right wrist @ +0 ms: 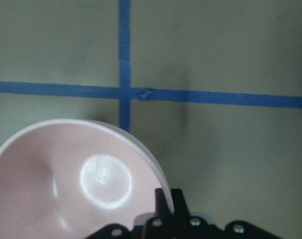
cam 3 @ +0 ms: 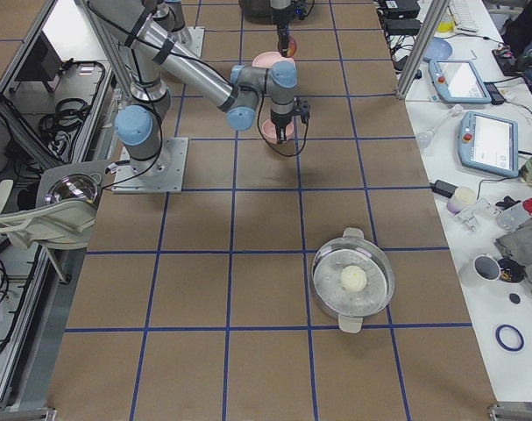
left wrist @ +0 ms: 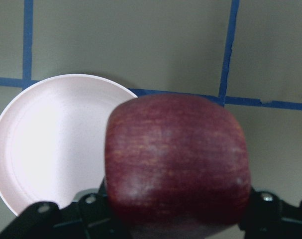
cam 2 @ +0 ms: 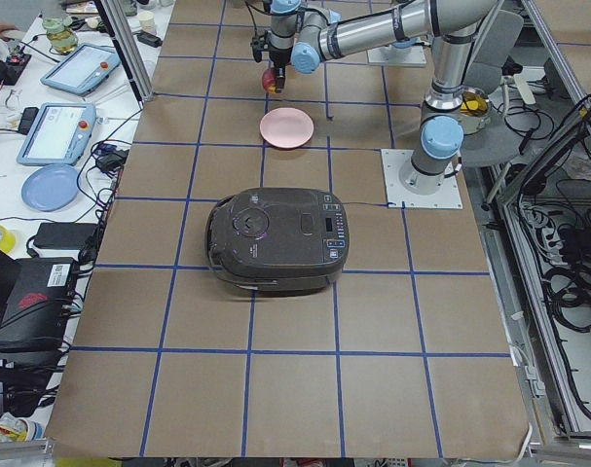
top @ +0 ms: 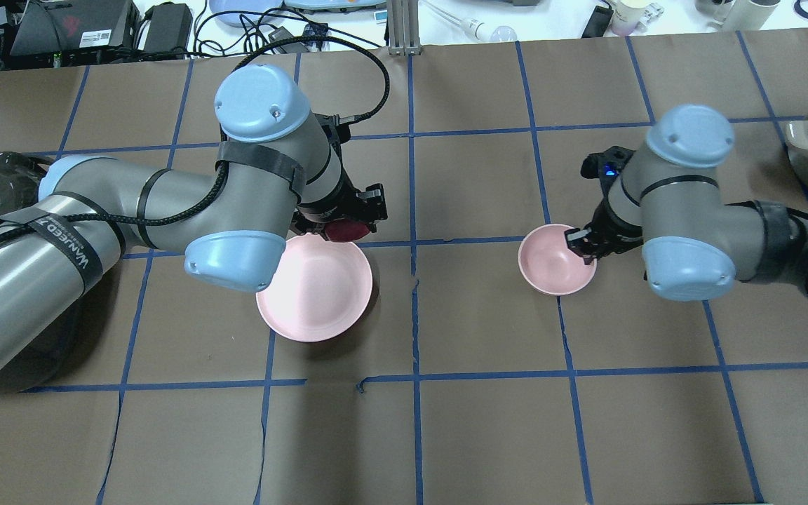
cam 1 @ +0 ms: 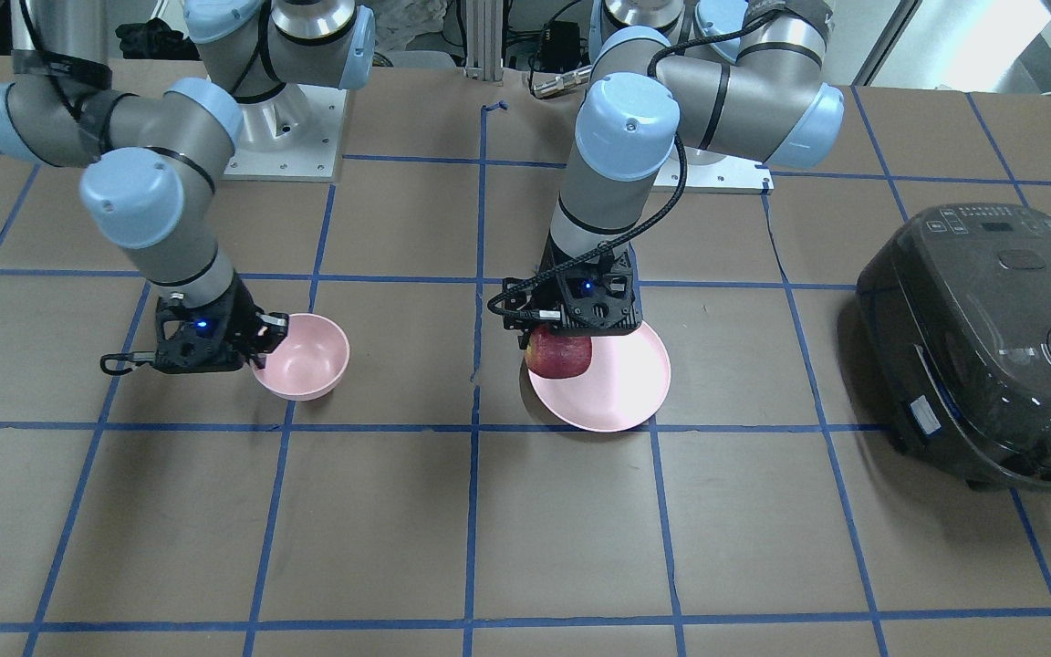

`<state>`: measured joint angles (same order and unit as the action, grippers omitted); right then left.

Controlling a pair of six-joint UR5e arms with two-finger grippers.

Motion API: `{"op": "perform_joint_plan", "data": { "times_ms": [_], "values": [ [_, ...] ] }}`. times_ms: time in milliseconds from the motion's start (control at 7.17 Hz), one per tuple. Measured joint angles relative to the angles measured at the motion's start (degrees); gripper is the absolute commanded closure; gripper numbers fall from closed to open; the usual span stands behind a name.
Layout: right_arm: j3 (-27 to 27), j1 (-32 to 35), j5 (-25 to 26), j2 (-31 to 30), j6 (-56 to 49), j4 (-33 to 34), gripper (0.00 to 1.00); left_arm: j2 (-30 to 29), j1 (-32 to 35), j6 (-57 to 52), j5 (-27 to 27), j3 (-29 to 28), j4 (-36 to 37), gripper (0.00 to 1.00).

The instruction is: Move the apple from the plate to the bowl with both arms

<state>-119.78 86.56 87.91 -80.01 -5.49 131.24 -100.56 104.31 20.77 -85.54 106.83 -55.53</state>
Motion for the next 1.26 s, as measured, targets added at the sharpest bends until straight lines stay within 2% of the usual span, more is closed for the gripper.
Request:
{"op": "perform_joint_plan", "data": {
  "times_ms": [140, 419, 558, 698, 977, 1256],
  "values": [
    [1.0, 4.4, 0.0, 0.4, 5.7, -0.1, 1.0, 0.1, -0.1, 0.1, 0.0, 0.0, -0.4, 1.0],
    [1.2, 8.0, -0.3, 1.0, 9.6, 0.0, 1.0, 0.1, -0.2, 0.2, -0.1, 0.2, -1.3, 1.0],
    [1.1, 8.4, -1.2, 1.8, 9.9, 0.0, 0.79, 0.1, -0.3, 0.2, -0.2, 0.2, -1.4, 1.0],
    [1.1, 8.6, -2.2, 2.9, 9.8, -0.1, 0.01, 0.1, -0.4, 0.2, -0.2, 0.2, -1.4, 1.0],
    [1.4, 8.7, -1.9, 3.7, 9.3, -0.1, 0.0, 0.0, -0.4, 0.2, -0.1, 0.0, -1.3, 1.0],
    [3.2, 8.6, 2.5, 0.6, 9.2, -2.1, 0.0, -0.2, -0.1, 1.1, 1.2, -0.1, -1.1, 1.0]
  ]
}}
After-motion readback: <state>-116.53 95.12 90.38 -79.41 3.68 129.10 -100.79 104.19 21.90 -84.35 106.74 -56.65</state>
